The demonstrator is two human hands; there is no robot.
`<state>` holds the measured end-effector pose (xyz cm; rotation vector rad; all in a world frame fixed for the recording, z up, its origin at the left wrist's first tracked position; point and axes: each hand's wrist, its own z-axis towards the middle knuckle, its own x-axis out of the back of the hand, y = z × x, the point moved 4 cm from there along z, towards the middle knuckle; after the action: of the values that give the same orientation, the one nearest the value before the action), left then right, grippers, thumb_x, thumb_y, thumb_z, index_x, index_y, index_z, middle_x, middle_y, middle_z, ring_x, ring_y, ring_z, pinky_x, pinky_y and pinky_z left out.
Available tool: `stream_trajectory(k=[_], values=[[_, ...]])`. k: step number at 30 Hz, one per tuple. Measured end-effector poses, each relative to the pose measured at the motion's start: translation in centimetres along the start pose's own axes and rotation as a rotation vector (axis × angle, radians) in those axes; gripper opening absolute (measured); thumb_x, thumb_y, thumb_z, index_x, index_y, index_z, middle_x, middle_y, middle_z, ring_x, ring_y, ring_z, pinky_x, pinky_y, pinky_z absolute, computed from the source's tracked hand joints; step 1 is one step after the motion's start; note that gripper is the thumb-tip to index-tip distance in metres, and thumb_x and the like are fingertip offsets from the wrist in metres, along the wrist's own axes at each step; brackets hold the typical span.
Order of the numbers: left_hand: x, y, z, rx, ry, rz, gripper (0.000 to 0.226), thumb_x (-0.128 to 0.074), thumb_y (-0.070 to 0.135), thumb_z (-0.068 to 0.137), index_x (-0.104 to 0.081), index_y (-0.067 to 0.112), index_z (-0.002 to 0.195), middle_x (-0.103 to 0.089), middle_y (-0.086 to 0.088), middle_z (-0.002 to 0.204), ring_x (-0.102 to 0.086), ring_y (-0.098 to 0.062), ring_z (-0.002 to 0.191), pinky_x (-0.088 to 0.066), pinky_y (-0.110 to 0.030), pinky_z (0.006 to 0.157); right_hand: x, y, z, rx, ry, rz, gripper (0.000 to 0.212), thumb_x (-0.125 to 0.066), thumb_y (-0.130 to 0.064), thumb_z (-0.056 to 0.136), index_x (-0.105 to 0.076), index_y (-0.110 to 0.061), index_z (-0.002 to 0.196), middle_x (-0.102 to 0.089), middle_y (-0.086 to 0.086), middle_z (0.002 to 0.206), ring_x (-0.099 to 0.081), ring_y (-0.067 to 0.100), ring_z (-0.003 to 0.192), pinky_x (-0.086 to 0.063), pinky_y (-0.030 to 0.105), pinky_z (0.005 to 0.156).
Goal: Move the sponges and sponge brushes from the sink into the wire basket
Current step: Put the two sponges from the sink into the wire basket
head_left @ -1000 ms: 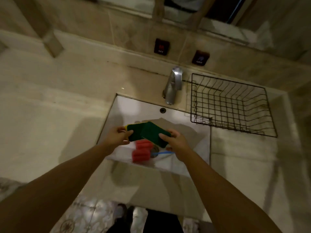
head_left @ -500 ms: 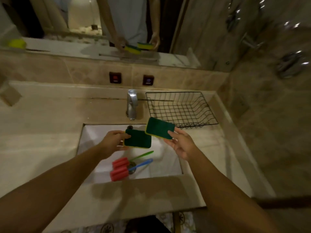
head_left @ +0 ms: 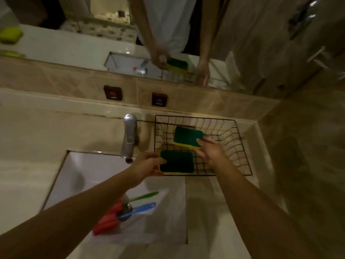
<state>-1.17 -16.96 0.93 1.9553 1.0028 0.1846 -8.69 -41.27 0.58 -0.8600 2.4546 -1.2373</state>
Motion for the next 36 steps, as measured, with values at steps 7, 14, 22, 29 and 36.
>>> stream_trajectory(k=[7, 14, 22, 29, 36], values=[[-0.2, 0.5, 3.5, -0.054, 0.09, 0.075, 0.022, -0.066, 0.017, 0.084, -0.068, 0.006, 0.102, -0.072, -0.016, 0.101, -0.071, -0.028, 0.091, -0.058, -0.035, 0.073, -4.0, 1.8, 6.7, -0.031, -0.151, -0.193, 0.029, -0.072, -0.005, 0.084, -0.065, -0.007, 0.112, -0.067, 0.016, 0.115, -0.069, 0.028, 0.09, -0.059, 0.042, 0.075], [-0.3, 0.7, 4.9, -0.091, 0.168, 0.145, 0.021, -0.069, 0.019, 0.082, -0.067, 0.008, 0.1, -0.071, -0.017, 0.098, -0.073, -0.025, 0.082, -0.059, -0.028, 0.065, -4.6, 2.2, 8.2, 0.082, -0.125, -0.384, 0.037, -0.075, -0.019, 0.083, -0.066, 0.003, 0.111, -0.069, 0.025, 0.115, -0.067, 0.04, 0.103, -0.054, 0.055, 0.093], [-1.6, 2.7, 5.5, -0.105, 0.211, 0.117, 0.018, -0.061, 0.015, 0.089, -0.061, 0.01, 0.106, -0.065, -0.015, 0.094, -0.072, -0.016, 0.069, -0.058, -0.024, 0.062, -0.2, -0.5, 4.5, -0.144, -0.367, -0.127, 0.039, -0.07, -0.037, 0.086, -0.067, -0.009, 0.113, -0.076, 0.011, 0.106, -0.073, 0.03, 0.096, -0.062, 0.043, 0.078], [-2.1, 3.1, 4.5, -0.235, 0.379, 0.363, 0.016, -0.061, 0.029, 0.09, -0.067, 0.014, 0.09, -0.068, -0.005, 0.081, -0.067, -0.018, 0.069, -0.055, -0.028, 0.06, 1.0, -2.1, 2.8, -0.015, -0.386, -0.166, 0.028, -0.07, -0.011, 0.087, -0.064, -0.007, 0.114, -0.07, 0.013, 0.116, -0.075, 0.022, 0.091, -0.062, 0.029, 0.074], [1.4, 0.5, 3.0, -0.128, 0.607, 0.652, 0.026, -0.075, 0.026, 0.078, -0.053, 0.017, 0.088, -0.058, -0.001, 0.081, -0.06, -0.017, 0.071, -0.055, -0.037, 0.07, -2.9, -2.1, 5.3, -0.082, -0.265, -0.298, 0.035, -0.072, -0.012, 0.086, -0.059, -0.001, 0.117, -0.068, 0.015, 0.114, -0.073, 0.028, 0.083, -0.064, 0.029, 0.063]])
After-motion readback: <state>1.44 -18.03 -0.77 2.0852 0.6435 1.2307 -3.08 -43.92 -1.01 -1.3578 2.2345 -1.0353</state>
